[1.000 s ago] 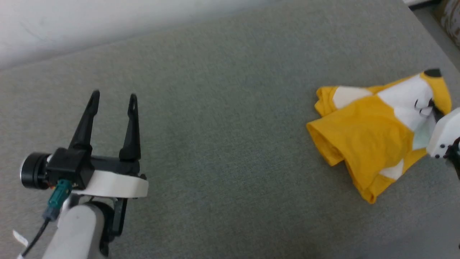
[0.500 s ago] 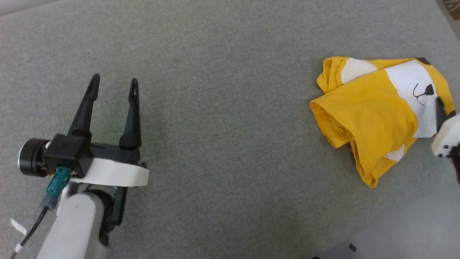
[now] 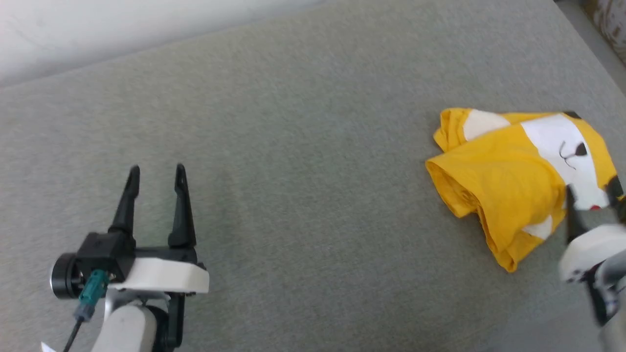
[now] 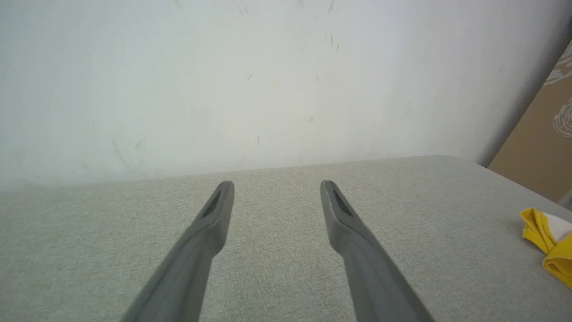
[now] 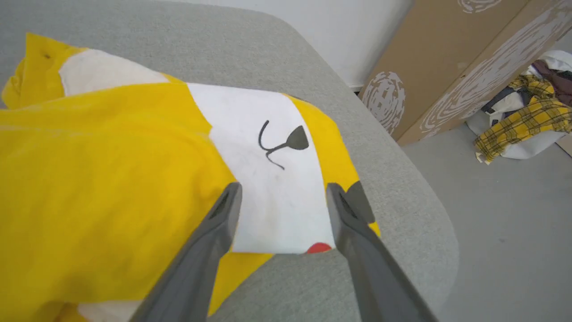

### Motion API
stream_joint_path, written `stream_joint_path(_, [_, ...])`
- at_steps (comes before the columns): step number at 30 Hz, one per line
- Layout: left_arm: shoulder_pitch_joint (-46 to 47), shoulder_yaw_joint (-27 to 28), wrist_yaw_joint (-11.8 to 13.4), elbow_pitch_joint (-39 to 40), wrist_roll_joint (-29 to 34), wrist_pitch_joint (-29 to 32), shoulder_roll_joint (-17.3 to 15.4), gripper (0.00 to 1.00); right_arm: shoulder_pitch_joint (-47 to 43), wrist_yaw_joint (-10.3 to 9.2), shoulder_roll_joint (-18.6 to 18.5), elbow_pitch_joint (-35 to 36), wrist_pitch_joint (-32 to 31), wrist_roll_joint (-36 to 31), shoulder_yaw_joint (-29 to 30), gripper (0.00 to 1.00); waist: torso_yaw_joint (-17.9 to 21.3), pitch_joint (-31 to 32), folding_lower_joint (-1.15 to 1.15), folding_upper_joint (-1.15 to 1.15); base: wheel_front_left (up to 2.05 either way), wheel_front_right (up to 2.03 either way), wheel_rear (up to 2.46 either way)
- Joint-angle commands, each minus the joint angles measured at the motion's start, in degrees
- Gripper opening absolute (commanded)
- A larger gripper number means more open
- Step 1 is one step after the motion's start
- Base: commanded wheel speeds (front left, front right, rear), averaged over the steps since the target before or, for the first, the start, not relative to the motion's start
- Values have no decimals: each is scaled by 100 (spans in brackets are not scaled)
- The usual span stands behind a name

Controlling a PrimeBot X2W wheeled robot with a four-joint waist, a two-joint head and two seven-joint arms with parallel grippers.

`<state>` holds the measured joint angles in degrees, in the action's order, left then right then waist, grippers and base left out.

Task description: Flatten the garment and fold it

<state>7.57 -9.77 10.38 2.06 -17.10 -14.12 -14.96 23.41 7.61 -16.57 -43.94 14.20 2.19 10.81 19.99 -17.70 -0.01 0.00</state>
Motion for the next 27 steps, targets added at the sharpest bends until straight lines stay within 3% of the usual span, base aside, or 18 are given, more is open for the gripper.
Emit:
stream_joint_path(1, [-83,24,30,-33,-26,-34,37,100,-209,-12,140,209,29,58,-43,100,-403,438,1,0,0,0,0])
stream_joint_path(11, [-296,73,-19,-302,-60,-80,201,100,-1359,-12,1077,2688,-567,408,-706,100,-1359,847,1,0,0,0,0])
stream_joint_path(18, [-447,219,-141,-475,-23,-85,38,100,-1681,-12,1262,3801,-861,609,-1113,100,-1901,1104,1,0,0,0,0])
stream_joint_path(27, [-922,450,-282,-566,6,-87,-234,100,-2344,-12,1343,4734,-1025,635,-1178,100,-2034,1363,1,0,0,0,0])
